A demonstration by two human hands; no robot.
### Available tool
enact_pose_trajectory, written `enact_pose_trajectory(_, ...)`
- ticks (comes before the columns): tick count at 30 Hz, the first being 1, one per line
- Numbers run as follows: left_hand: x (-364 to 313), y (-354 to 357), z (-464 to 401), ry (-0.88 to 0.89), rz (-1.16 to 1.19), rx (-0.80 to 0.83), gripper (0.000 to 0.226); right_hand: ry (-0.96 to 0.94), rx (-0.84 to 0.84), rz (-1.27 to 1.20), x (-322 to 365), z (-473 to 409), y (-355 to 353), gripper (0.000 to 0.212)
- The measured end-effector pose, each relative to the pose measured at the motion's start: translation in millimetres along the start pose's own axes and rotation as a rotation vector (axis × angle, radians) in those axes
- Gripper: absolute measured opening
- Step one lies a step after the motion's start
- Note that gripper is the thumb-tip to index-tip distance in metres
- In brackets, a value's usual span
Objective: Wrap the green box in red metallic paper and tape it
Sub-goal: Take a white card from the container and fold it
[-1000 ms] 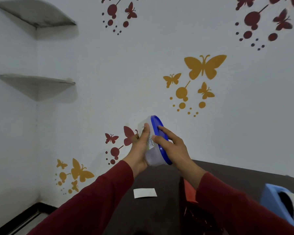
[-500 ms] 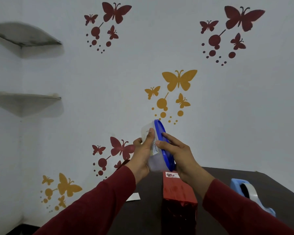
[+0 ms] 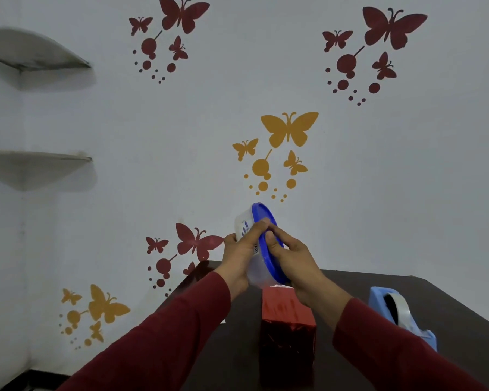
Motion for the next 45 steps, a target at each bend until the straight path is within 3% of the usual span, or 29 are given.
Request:
enact_pose_trajectory(2, -1, -1, 1, 0.067, -0.056, -0.068, 0.076, 0.049, -0.024, -0.054, -6, -3, -4, 0.048)
enact_pose_trajectory(4, 1, -3, 0, 0.119, -0.125, -0.106, 0.054, 0.15, -0.041, -0.123, -10, -3, -7, 0.051)
enact_pose_trajectory(7, 3, 0, 6, 0.195, -0.215, -0.081, 0.04, 0.299, -0.057, -0.205, -16, -4, -11, 0.05)
enact_pose_trajectory(10, 8, 2, 6, 0.184, -0.195, -0.022, 0.035, 0.317, -0.067, -0.229, -20, -6, -12, 0.048)
enact_pose_trajectory(15, 13, 1, 7, 0.053, -0.046, 0.082, 0.039, 0.246, -0.129, -0.21, -20, -5, -11, 0.037)
enact_pose_trajectory(19, 15, 9, 10, -0.016, -0.112, 0.061, 0.044, 0.223, -0.219, -0.062, -30, -10, -12, 0.053)
enact_pose_trajectory(24, 26, 11, 5, 0.182, -0.3, -0.146, 0.067, 0.192, -0.245, 0.047, -32, -15, -9, 0.072)
enact_pose_trajectory(29, 30, 7, -3, 0.275, -0.463, -0.189, 0.069, 0.215, -0.133, -0.083, -37, -17, -6, 0.059)
enact_pose_trajectory(35, 33, -1, -12, 0.13, -0.377, -0.006, 0.074, 0.148, -0.312, 0.086, -42, -13, -10, 0.078)
enact_pose_trajectory(37, 21, -1, -15, 0.075, -0.289, 0.011, 0.075, 0.126, -0.248, 0.132, -49, -15, -8, 0.093)
enact_pose_trajectory(39, 8, 1, -18, 0.068, -0.27, -0.005, 0.093, 0.13, -0.166, 0.108, -56, -19, -4, 0.108)
enact_pose_trajectory(41, 1, 1, -22, 0.095, -0.297, -0.046, 0.101, 0.165, -0.093, 0.023, -61, -27, 0, 0.097)
enact_pose_trajectory(45, 6, 0, -22, 0.154, -0.419, -0.023, 0.089, 0.155, -0.076, -0.102, -40, -39, -2, 0.086)
Point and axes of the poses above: each hand's wrist, its own z-axis away from the middle knuckle, its own y-axis out of the palm, x = y × z, the point moved 2 cm from there along -z, towards the middle knuckle, and after that the axes turned 5 degrees about z, right-handed, at the moved point
